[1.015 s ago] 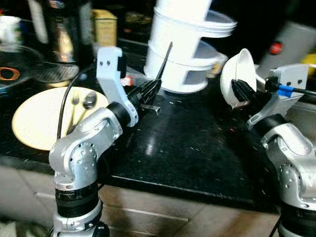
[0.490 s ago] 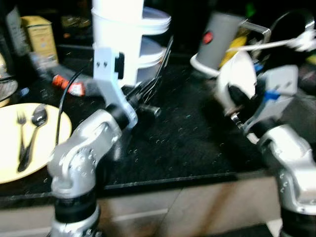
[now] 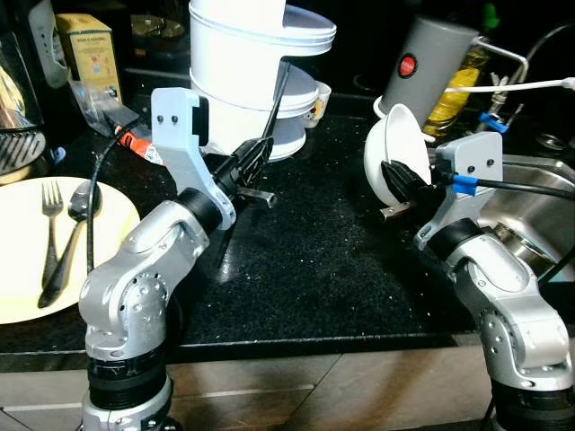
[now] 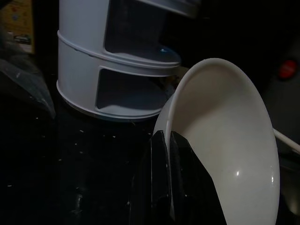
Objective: Kitchen organization
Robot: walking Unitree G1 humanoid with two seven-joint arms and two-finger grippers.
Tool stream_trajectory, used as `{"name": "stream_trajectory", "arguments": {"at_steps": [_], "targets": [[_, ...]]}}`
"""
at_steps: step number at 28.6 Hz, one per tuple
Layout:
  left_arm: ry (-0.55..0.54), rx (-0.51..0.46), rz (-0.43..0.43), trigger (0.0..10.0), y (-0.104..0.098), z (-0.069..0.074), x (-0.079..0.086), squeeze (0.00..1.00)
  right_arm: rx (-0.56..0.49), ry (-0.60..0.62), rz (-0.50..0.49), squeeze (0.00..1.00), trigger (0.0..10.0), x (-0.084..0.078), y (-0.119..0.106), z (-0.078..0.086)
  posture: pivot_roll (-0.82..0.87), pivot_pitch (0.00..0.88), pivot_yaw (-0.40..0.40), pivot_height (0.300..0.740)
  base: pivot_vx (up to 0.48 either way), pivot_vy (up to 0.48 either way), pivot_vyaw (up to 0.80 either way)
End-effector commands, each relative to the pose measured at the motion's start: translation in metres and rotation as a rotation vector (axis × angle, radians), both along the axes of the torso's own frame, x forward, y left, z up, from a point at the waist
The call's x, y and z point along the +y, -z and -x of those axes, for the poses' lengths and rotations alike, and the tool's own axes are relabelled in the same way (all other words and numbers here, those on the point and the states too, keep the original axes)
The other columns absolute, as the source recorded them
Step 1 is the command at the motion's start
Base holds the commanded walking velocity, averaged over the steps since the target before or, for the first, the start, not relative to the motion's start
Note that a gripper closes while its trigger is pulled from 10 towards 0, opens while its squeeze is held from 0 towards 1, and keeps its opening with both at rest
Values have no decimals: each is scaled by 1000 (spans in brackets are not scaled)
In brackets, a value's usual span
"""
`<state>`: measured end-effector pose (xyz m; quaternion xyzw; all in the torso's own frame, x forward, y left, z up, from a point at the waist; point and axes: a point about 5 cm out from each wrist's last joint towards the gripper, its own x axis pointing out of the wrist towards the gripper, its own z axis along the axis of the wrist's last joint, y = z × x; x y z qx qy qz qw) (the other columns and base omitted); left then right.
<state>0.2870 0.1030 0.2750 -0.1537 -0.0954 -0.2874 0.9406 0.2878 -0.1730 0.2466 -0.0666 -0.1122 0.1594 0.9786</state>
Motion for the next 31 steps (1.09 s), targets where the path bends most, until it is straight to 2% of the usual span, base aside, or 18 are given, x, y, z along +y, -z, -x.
{"name": "stream_trajectory", "arguments": {"at_steps": [1,24,28,31], "targets": [[15,9,-4,10000,3,0,-6,0,-33,13,22,0,10000,-1,-5,2,95,0,-169,740,0,-398,0],[16,10,-3,10000,5,-1,-7,0,-31,14,61,0,10000,4,-4,-1,97,3,-167,740,0,-447,0],[6,14,-3,10000,5,-2,-6,0,-28,13,98,0,10000,5,-2,-1,95,3,-165,740,0,-151,0],[-1,17,0,10000,6,-3,-6,0,-19,10,169,0,10000,8,3,-2,93,2,-164,740,0,0,0]]}}
